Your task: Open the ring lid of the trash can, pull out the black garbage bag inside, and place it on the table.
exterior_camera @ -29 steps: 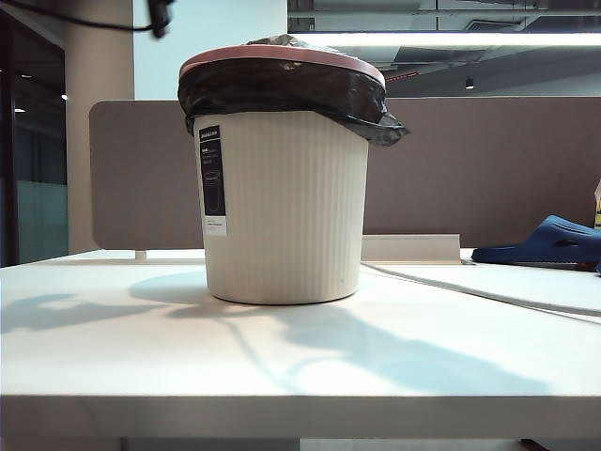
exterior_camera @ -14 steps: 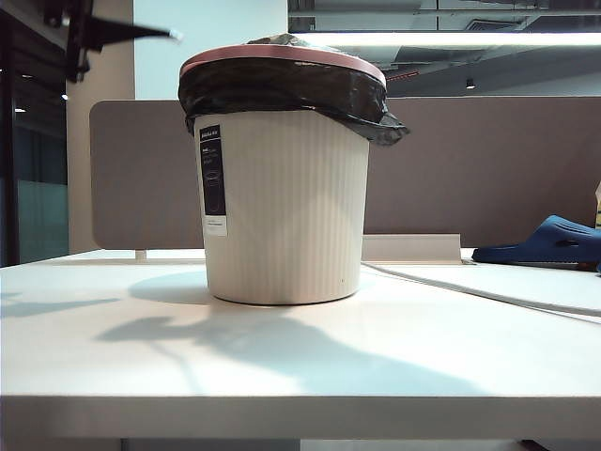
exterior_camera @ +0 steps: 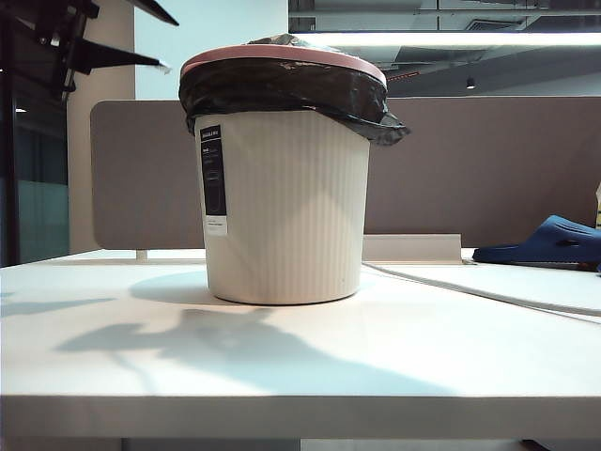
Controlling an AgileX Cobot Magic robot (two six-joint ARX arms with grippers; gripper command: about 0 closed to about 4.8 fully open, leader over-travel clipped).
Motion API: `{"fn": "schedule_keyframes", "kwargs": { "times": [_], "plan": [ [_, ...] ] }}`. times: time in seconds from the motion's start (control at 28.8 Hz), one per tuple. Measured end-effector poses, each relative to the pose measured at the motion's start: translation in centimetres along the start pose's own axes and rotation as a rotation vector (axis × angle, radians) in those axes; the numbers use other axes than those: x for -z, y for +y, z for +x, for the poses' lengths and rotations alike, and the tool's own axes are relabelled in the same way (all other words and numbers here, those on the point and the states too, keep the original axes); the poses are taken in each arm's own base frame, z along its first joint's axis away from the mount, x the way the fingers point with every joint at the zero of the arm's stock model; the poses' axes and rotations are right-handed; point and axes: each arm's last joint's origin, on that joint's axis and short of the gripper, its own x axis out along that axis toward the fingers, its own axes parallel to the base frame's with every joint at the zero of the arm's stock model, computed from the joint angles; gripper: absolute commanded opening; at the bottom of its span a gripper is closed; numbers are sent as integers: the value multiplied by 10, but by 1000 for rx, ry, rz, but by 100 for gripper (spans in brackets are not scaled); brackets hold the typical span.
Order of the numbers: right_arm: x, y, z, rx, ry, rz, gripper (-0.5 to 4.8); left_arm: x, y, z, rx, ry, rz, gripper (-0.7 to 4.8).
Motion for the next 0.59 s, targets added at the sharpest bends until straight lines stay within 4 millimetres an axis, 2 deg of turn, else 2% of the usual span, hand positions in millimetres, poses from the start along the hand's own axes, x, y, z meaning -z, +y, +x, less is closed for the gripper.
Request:
{"fn": "schedule_keyframes", "kwargs": {
  "times": [0.31, 0.59],
  "plan": [
    [0, 0, 0, -3, 1, 22, -1, 0, 2, 2, -23, -27, -5, 215],
    [0, 1, 0, -4, 2, 31, -1, 8, -1, 17, 9, -3, -10, 215]
  ]
}}
